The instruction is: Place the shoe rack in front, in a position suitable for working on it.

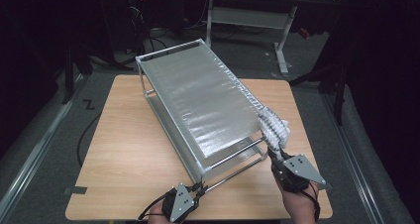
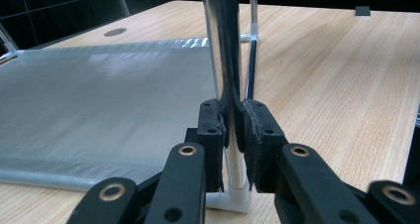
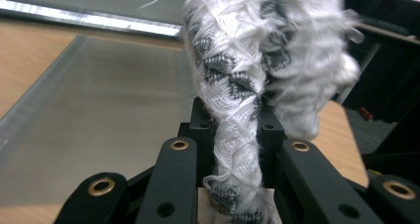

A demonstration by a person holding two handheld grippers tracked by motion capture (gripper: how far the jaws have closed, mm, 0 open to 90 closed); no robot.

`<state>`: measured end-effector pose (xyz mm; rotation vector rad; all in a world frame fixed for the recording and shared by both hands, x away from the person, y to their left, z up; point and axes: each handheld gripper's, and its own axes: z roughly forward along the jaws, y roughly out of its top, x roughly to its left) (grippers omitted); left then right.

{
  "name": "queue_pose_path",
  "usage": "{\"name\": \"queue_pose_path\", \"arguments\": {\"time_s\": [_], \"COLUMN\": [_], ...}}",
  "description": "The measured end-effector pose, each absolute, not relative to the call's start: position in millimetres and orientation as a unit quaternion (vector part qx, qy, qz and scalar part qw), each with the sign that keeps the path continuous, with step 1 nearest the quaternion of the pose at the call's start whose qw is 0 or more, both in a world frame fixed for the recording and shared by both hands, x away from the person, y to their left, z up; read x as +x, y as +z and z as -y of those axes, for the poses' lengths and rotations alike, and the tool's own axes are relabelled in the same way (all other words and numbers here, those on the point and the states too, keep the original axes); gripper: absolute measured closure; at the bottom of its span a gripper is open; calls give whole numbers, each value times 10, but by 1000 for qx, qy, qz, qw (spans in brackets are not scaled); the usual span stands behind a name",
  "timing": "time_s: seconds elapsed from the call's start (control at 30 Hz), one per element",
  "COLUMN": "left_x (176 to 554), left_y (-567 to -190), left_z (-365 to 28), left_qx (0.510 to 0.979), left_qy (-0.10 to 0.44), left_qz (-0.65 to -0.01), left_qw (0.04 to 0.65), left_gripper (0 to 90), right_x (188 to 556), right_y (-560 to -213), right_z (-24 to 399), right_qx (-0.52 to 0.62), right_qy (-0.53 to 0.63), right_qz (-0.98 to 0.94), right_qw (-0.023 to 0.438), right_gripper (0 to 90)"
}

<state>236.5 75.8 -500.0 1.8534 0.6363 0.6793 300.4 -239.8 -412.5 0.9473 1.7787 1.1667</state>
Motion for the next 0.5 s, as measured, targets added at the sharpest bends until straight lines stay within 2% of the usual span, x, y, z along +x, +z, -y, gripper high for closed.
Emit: {"name": "queue_pose_path", "arguments": {"time_s": [0.5], "left_x": [2367], "left_y": [-5000], "left_z": [-755], "left_qx": [770], "left_qy": [282], "left_qz": [-263], "left_qw": [509], "left_gripper": [788], "right_x": [3204], "right_y": [-4638], "right_z": [2162], "right_qx": [366], "right_qy": [392], "right_qz": [-789], "right_qw": [301], "right_gripper": [769]}}
